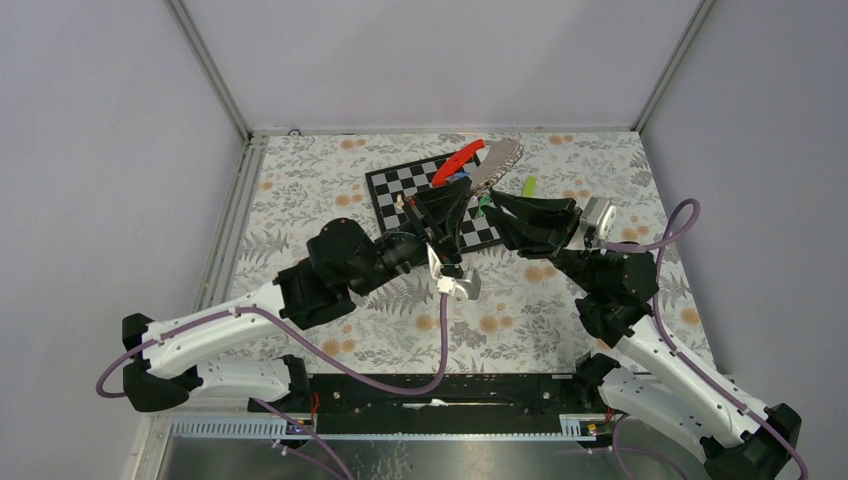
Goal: Remove the keys from the keyring
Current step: Pick up the key from the keyring.
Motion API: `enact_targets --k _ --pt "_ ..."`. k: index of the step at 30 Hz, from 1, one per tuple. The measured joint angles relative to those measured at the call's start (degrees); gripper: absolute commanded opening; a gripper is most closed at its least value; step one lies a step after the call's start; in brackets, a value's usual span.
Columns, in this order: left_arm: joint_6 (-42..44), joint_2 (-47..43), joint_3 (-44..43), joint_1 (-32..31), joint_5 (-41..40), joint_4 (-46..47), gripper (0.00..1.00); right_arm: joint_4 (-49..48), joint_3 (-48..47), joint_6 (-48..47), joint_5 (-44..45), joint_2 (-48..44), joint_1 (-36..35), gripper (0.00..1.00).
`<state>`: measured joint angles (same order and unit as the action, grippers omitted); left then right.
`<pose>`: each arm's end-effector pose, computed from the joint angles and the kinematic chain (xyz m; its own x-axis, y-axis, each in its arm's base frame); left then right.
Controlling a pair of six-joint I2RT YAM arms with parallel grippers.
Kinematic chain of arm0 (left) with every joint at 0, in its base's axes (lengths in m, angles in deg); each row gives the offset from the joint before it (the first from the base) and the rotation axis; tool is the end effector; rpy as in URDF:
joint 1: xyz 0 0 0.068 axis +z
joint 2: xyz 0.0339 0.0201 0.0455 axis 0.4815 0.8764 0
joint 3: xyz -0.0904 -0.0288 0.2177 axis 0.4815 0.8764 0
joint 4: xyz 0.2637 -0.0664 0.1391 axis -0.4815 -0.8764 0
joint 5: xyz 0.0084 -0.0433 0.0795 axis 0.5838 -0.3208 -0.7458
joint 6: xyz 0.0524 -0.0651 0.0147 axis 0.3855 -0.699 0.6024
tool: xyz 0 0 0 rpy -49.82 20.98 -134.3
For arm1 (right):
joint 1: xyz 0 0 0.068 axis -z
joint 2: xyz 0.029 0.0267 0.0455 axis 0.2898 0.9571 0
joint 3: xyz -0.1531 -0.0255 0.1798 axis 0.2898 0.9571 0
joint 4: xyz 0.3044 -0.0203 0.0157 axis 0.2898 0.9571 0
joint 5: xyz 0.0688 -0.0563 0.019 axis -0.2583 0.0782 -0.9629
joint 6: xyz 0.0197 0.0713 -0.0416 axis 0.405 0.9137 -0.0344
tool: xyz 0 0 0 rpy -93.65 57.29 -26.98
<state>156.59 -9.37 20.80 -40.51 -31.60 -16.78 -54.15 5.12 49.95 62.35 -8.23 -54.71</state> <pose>0.1313 -0.3240 0.4366 0.8751 0.3639 -0.3191 0.1912 0.3457 0.9186 0.1895 0.1802 0.3988 0.5000 0.4252 -0.7545 -0.7963 0.5682 -0.2075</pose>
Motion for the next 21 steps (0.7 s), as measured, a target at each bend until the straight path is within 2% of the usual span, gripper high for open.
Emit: enact_targets --k 10,21 --pt "0.0 0.0 0.52 0.0 0.0 -0.02 0.0 -0.39 -0.31 0.63 -0.09 0.42 0.0 0.28" --pt "-0.11 0.0 0.63 -0.04 0.0 0.0 0.0 -0.48 -0.31 0.85 -0.07 1.79 0.0 0.32"
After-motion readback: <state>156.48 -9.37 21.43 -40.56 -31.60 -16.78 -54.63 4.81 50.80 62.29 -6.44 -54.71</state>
